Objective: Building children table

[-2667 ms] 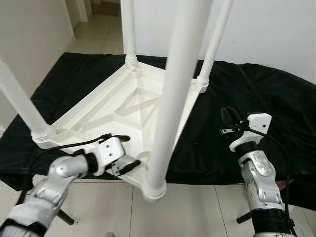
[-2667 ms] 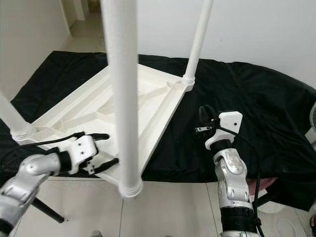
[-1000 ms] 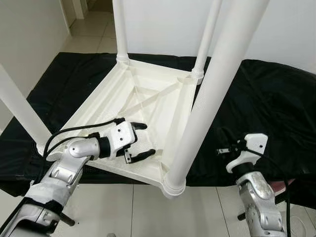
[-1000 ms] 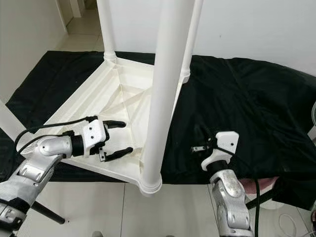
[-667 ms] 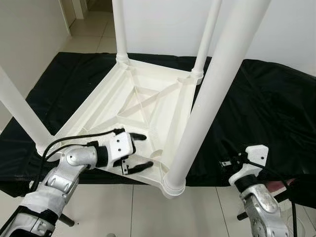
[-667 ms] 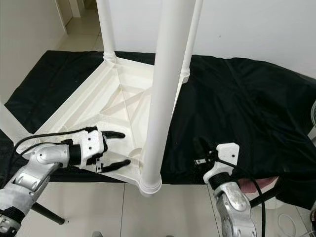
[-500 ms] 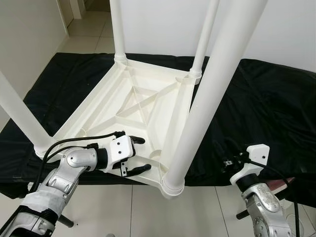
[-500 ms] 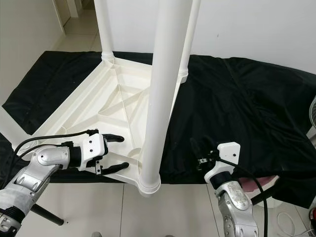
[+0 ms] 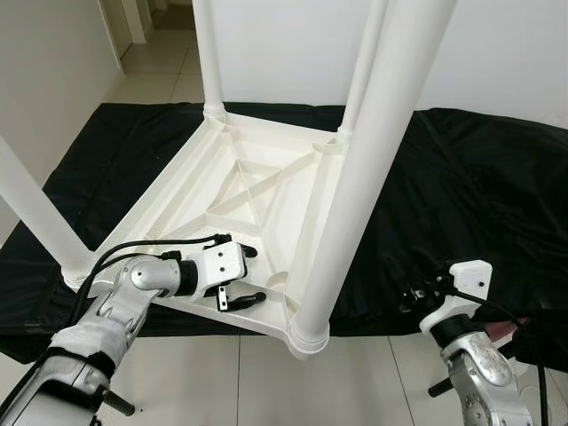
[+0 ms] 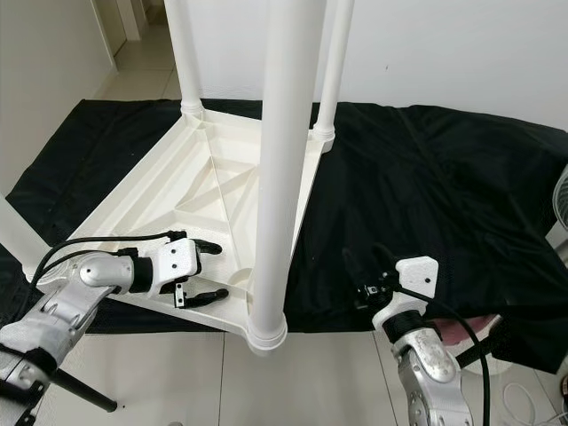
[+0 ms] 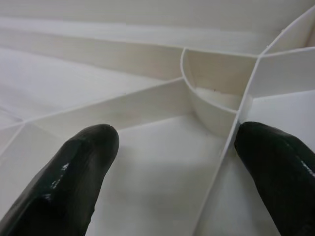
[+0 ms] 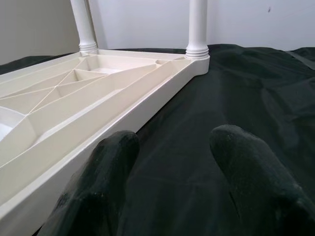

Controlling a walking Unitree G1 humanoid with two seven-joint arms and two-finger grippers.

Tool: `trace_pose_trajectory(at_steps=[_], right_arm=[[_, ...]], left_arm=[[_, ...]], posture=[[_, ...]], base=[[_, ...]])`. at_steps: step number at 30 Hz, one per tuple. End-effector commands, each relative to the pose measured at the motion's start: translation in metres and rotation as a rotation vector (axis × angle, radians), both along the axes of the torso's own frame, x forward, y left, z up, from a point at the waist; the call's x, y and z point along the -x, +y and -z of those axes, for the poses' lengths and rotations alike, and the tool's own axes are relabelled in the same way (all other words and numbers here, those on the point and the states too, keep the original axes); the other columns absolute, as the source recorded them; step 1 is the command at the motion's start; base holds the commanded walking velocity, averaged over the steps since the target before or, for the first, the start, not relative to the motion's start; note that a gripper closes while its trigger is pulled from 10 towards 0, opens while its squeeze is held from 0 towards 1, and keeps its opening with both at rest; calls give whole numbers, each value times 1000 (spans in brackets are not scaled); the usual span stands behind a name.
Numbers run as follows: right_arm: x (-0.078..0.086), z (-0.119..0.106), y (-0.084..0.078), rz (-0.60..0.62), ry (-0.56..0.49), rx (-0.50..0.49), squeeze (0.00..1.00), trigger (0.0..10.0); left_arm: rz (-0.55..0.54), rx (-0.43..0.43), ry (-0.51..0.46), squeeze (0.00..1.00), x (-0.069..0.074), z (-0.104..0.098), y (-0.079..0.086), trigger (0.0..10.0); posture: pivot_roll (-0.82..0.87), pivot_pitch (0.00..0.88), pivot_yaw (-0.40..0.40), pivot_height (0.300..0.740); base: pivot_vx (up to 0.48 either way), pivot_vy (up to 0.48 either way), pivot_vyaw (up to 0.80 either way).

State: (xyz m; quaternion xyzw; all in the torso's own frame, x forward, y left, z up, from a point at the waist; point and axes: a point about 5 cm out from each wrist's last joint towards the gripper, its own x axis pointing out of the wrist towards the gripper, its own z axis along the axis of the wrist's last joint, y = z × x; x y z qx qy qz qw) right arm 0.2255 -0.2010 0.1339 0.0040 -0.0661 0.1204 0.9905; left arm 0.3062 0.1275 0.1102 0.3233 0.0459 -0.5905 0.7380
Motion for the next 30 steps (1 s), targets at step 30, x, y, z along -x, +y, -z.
trace_pose_trajectory(at_steps=[30], right_arm=[[16,-1,0,104,-14,-41,0,10000]], left_arm=[[-430,224,-222,0,-68,-45,-32,10000]], posture=[[-209,0,73,740]], base=[[0,0,0]])
